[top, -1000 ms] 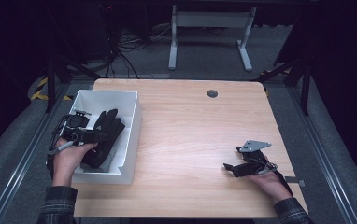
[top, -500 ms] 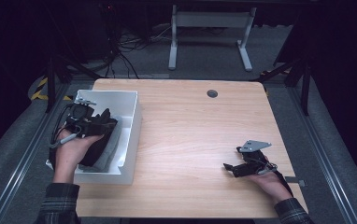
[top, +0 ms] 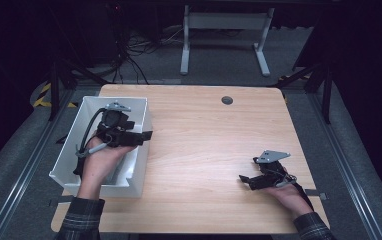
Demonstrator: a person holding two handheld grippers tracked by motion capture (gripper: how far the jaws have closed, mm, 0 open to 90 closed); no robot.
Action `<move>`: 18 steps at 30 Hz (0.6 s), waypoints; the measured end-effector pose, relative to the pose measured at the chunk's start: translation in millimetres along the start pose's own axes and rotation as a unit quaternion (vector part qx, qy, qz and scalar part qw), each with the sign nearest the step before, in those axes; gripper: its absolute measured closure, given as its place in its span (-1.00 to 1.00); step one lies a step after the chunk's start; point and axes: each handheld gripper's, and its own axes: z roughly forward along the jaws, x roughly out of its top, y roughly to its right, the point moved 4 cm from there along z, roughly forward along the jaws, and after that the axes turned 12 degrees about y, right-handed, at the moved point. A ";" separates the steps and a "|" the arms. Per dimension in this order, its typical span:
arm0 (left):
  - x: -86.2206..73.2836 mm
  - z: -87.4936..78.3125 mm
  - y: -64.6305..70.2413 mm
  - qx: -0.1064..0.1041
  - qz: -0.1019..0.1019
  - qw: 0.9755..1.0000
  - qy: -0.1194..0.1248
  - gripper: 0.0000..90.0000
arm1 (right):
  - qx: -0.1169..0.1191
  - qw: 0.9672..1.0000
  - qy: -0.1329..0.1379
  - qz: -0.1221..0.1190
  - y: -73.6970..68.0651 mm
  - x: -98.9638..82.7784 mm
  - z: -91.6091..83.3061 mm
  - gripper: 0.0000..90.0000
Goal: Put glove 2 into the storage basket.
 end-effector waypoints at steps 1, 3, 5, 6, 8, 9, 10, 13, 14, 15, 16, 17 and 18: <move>0.3 3.8 6.5 -0.007 -0.001 1.000 0.002 -0.41 | -0.001 1.000 0.000 0.000 -0.1 0.0 0.0 -0.78; 0.5 9.0 14.1 -0.015 0.005 1.000 0.002 -0.41 | -0.001 1.000 0.000 0.000 -0.1 0.0 -0.1 -0.78; -0.9 17.0 26.0 -0.026 0.008 1.000 0.006 -0.41 | -0.001 1.000 0.000 0.000 -0.1 0.0 -0.1 -0.77; -0.9 17.0 26.0 -0.026 0.008 1.000 0.006 -0.41 | -0.001 1.000 0.000 0.000 -0.1 0.0 -0.1 -0.77; -3.3 23.8 34.9 -0.032 0.015 0.999 0.003 -0.41 | -0.001 1.000 0.000 -0.001 -0.1 0.0 -0.1 -0.77; -4.6 27.2 39.0 -0.036 0.016 0.999 0.002 -0.41 | -0.001 1.000 0.000 -0.001 -0.1 0.0 -0.1 -0.77; -5.6 30.1 42.5 -0.040 0.020 0.999 -0.001 -0.41 | -0.001 1.000 0.000 -0.001 -0.1 0.0 -0.1 -0.77; -8.8 39.2 53.5 -0.049 0.025 0.998 -0.003 -0.41 | -0.001 1.000 0.000 -0.001 -0.3 -0.1 -0.2 -0.77; -10.0 42.0 56.9 -0.053 0.026 0.998 -0.004 -0.41 | 0.000 1.000 0.000 -0.001 -0.4 -0.1 -0.2 -0.77; -11.0 44.1 59.4 -0.056 0.027 0.998 -0.002 -0.41 | 0.000 1.000 0.000 -0.001 -0.4 -0.1 -0.3 -0.77; -12.4 46.7 62.9 -0.060 0.026 0.998 -0.002 -0.40 | 0.000 1.000 0.000 -0.001 -0.4 -0.1 -0.3 -0.77; -13.9 50.4 66.8 -0.062 0.030 0.998 -0.001 -0.40 | 0.000 1.000 0.000 -0.001 -0.5 -0.1 -0.2 -0.77; -15.4 53.7 70.8 -0.064 0.034 0.997 -0.002 -0.40 | 0.000 1.000 0.001 -0.001 -0.6 -0.1 -0.2 -0.77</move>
